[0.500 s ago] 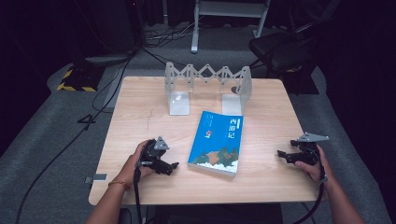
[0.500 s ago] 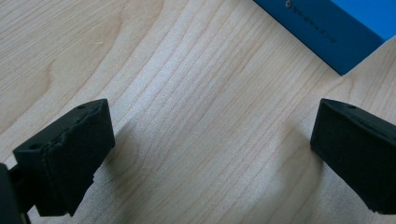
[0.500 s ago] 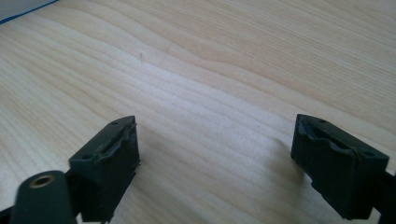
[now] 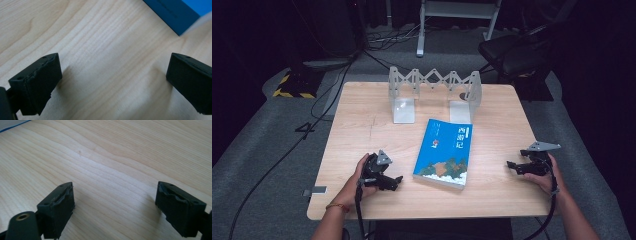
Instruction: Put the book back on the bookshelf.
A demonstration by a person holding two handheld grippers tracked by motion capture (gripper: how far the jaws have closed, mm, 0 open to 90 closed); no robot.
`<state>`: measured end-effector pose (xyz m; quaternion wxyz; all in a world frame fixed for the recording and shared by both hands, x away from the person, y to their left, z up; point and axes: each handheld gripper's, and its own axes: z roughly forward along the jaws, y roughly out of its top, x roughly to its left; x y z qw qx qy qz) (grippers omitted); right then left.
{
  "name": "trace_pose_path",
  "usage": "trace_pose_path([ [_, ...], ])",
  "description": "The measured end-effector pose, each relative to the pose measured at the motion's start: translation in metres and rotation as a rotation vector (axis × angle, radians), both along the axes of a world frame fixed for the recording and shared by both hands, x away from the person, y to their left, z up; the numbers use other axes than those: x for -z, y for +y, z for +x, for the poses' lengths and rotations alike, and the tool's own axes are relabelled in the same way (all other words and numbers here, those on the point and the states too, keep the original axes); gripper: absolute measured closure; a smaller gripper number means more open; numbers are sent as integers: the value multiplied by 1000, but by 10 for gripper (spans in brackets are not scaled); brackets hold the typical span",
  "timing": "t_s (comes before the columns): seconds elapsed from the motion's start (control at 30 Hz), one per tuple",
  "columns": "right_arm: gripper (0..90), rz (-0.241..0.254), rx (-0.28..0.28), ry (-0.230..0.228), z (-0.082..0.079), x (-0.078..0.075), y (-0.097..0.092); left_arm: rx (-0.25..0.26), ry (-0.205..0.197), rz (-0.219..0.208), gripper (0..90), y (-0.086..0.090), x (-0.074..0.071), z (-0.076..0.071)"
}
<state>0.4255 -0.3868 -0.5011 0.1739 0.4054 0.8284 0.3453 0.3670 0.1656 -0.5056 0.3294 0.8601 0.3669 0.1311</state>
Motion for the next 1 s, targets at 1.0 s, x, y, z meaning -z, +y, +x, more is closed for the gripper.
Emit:
trace_pose_path([
  [1.0, 262, -80, -411, -11, 20, -21, 127, 30, 1, -3, 2, 1, 0, -2],
])
